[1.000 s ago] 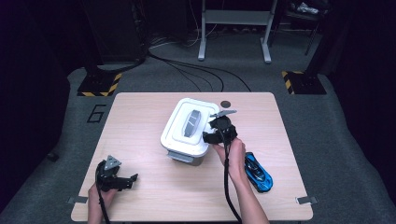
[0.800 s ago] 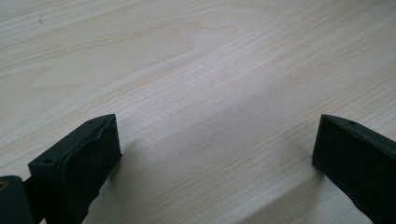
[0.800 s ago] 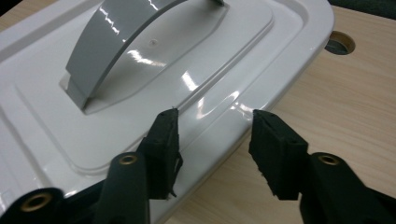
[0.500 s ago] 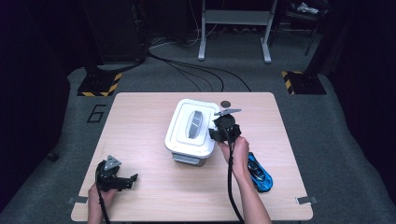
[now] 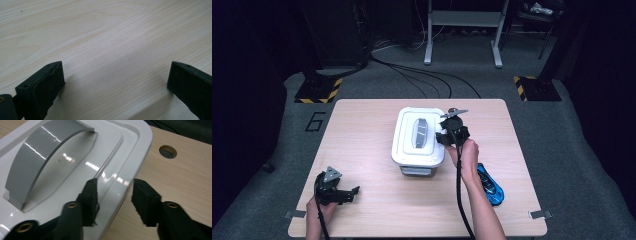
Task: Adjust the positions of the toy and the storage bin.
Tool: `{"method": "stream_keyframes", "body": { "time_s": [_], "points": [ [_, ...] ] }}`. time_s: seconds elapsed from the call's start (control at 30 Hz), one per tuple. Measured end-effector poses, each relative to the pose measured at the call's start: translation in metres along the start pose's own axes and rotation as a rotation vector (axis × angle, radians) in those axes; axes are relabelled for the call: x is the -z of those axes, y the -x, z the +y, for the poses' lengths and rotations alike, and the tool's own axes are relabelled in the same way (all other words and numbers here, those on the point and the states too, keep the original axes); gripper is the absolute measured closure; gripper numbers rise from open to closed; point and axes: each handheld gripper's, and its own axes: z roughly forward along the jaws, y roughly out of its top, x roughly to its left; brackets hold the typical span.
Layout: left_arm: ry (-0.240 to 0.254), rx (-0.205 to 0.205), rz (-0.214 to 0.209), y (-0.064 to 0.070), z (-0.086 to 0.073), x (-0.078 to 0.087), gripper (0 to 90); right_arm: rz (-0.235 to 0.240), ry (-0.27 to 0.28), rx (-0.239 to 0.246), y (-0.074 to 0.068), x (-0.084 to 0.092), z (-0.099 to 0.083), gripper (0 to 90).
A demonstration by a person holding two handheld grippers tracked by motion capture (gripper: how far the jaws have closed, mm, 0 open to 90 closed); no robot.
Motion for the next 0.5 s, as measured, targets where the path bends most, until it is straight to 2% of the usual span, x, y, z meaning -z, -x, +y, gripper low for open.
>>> {"method": "stream_keyframes", "body": {
  "time_s": [0.07,0.1,0.2,0.23,0.3,0.33,0.4,0.5],
  "points": [
    [-0.001,0.0,-0.001,0.0,0.0,0.0,1.0,0.01,0.009,-0.003,-0.003,0.002,0.0,44.0],
    [-0.001,-0.003,-0.001,0.0,0.0,0.0,1.0,0.002,0.012,-0.009,-0.007,0.004,0.0,36.8],
    [0.0,0.001,0.0,0.0,0.0,0.0,1.0,0.014,0.026,-0.009,-0.012,0.007,0.001,32.7],
    [0.0,0.0,0.0,0.0,0.0,0.0,1.0,0.027,0.032,-0.013,-0.02,0.01,0.004,25.0],
    [-0.001,-0.003,-0.001,0.0,0.0,0.0,1.0,0.039,0.044,-0.017,-0.027,0.011,0.007,17.2],
    [0.0,0.001,0.0,0.0,0.0,0.0,1.0,0.039,0.044,-0.017,-0.027,0.011,0.007,17.2],
    [0.001,0.001,0.0,0.0,0.0,0.0,1.0,0.06,0.052,-0.006,-0.037,0.011,0.012,13.3],
    [0.0,0.0,-0.001,0.0,0.0,0.0,1.0,0.066,0.052,0.018,-0.044,0.009,0.016,14.5]
  ]
}}
